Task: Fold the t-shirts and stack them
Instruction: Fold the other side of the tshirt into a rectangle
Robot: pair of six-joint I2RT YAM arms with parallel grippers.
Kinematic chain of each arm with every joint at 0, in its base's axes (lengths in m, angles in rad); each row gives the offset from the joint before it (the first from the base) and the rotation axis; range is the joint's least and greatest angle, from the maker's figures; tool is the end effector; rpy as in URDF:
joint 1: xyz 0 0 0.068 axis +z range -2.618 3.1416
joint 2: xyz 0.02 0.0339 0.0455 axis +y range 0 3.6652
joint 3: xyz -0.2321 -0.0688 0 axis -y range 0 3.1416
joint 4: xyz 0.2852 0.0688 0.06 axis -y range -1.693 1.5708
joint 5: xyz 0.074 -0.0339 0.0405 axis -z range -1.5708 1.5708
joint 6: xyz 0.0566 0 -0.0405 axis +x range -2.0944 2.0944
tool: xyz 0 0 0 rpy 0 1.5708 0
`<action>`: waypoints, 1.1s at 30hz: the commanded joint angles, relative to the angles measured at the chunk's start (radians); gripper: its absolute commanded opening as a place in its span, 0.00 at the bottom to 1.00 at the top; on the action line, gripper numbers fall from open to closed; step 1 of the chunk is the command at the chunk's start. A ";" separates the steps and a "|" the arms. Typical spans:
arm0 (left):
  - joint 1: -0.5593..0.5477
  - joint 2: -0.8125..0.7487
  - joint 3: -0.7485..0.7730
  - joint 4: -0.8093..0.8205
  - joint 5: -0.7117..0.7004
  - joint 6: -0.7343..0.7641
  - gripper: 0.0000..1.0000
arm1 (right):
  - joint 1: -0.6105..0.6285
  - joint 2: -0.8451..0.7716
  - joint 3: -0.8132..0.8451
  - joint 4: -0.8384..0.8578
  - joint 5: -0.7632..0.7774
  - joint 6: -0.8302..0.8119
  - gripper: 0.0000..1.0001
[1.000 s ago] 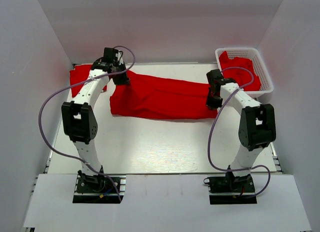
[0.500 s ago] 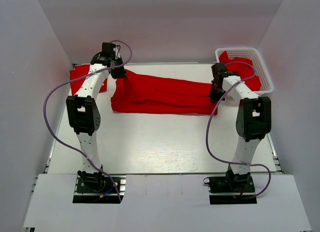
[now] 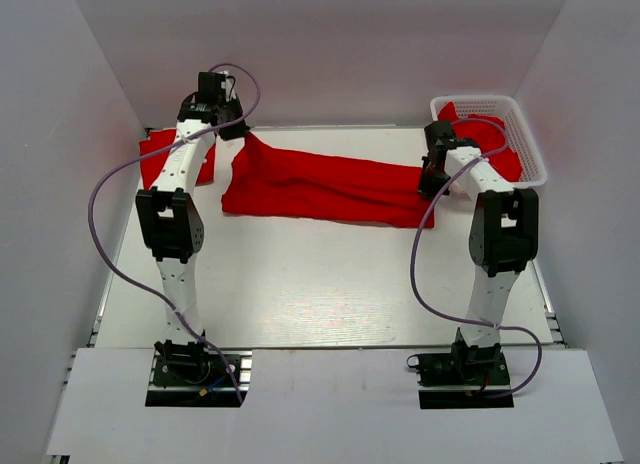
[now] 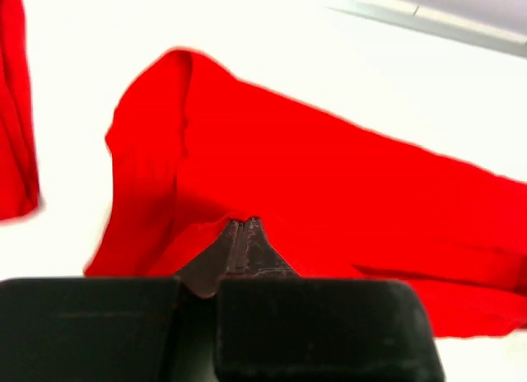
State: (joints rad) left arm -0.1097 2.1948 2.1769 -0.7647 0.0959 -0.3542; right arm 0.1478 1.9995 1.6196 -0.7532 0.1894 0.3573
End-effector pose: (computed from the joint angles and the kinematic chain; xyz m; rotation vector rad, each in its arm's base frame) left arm 0.5305 -0.0639 0.2648 -0.2425 2.3621 -0.3378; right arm 0.4551 0.0570 0.1572 0.3353 2.6497 -0.0972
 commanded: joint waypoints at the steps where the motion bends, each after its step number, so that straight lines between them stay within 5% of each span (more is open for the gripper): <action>1: 0.007 0.039 0.072 0.077 0.027 0.041 0.00 | -0.010 0.027 0.049 -0.006 0.007 -0.012 0.00; 5: 0.007 0.085 0.072 0.119 0.114 0.072 0.00 | -0.019 0.056 0.080 -0.005 0.012 -0.004 0.00; 16: 0.007 0.146 0.000 0.148 0.039 0.083 0.00 | -0.033 0.165 0.233 0.052 0.033 -0.027 0.06; 17: 0.007 0.132 -0.029 0.157 0.030 0.083 0.04 | -0.033 0.168 0.237 0.051 0.042 -0.027 0.06; 18: 0.007 0.120 -0.041 0.169 0.030 0.083 0.18 | -0.033 0.170 0.241 0.048 0.047 -0.029 0.14; 20: 0.007 0.120 -0.052 0.169 0.016 0.083 0.66 | -0.036 0.170 0.243 0.043 0.062 -0.027 0.38; 21: 0.007 0.120 -0.040 0.148 0.005 0.083 0.99 | -0.039 0.165 0.241 0.035 0.067 -0.026 0.68; 23: 0.007 0.109 -0.019 0.148 0.005 0.083 1.00 | -0.039 0.160 0.243 0.035 0.055 -0.027 0.90; 33: -0.004 -0.003 -0.064 0.107 -0.012 0.113 1.00 | -0.017 0.002 0.139 0.083 -0.178 -0.093 0.90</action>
State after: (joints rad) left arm -0.1074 2.3161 2.1300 -0.6426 0.0940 -0.2695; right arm 0.1322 2.1166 1.7977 -0.7002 0.1165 0.3061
